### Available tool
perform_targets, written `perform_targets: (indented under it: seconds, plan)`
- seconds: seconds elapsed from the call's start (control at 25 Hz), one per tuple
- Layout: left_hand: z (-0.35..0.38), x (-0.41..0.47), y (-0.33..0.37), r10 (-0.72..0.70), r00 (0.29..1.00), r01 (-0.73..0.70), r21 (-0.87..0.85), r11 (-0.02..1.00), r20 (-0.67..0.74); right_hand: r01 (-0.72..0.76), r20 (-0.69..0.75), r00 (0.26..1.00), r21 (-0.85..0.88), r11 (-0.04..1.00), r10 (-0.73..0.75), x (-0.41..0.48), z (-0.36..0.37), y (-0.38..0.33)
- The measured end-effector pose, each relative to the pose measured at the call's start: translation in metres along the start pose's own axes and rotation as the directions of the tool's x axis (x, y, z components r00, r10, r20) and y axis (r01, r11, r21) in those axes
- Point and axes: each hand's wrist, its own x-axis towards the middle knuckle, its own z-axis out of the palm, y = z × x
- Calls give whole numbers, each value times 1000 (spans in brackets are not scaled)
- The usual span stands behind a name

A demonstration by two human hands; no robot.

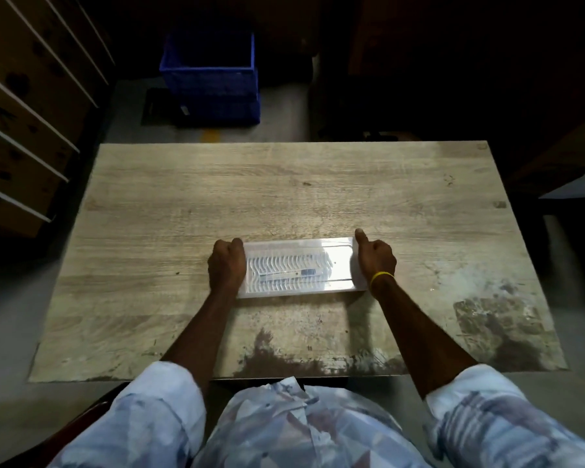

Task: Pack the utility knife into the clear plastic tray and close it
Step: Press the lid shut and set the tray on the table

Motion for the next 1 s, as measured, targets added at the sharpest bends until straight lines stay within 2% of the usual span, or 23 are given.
perform_targets:
  seconds: [0.12, 0.32, 0.52, 0.68, 0.8, 0.88, 1.0]
  plan:
    - [7, -2, 5, -17, 998, 18, 24, 1000, -53, 90, -30, 995, -69, 994, -92, -1, 9, 3]
    - [14, 5, 2, 126, 988, -123, 35, 992, -94, 219, -24, 974, -153, 964, -225, 1, 12, 4]
    - [15, 7, 0, 153, 984, -154, -4, 988, -91, 215, -19, 975, -157, 964, -220, 0, 11, 0]
    - [10, 8, 0, 53, 998, -54, -82, 995, -21, 140, 2, 990, -111, 984, -140, -1, 7, 0]
    - [2, 12, -14, -36, 994, 61, -250, 966, 104, 37, 54, 998, -58, 998, -34, 0, -2, 0]
    - [-9, 11, -29, -93, 972, 162, -329, 930, 214, 34, 84, 996, -58, 998, -29, -3, -12, 9]
    - [-25, -2, -40, -82, 942, 205, -365, 908, 325, 54, 90, 995, -32, 998, -51, -16, -22, 38]
